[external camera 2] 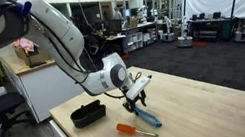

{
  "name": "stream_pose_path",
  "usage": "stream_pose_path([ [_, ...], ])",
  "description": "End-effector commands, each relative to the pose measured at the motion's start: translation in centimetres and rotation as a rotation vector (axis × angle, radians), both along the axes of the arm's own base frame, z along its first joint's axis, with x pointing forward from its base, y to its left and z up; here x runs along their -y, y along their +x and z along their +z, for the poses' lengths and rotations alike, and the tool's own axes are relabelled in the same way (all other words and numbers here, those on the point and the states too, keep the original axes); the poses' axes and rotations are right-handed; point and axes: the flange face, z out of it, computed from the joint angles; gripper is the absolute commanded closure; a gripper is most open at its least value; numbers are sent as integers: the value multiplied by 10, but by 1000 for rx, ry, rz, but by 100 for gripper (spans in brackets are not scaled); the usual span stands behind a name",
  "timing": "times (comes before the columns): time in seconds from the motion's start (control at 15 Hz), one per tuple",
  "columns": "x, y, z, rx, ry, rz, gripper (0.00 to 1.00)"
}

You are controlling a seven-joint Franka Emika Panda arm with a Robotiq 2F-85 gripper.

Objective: Put the rope into the black thing

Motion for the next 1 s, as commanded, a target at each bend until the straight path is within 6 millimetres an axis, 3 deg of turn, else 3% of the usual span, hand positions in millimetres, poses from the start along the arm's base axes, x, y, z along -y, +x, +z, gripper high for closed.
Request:
stream_pose_path([
  [0.0,1,10,-10,1,4,5,62],
  [0.33,-7,6,-13,-25,26,33,96],
  [0.4,-10,5,-14,-29,31,41,99],
  [0.67,-20,0,-10,-36,20,75,98],
  [0.93,-29,-13,11,-12,-14,59,97],
])
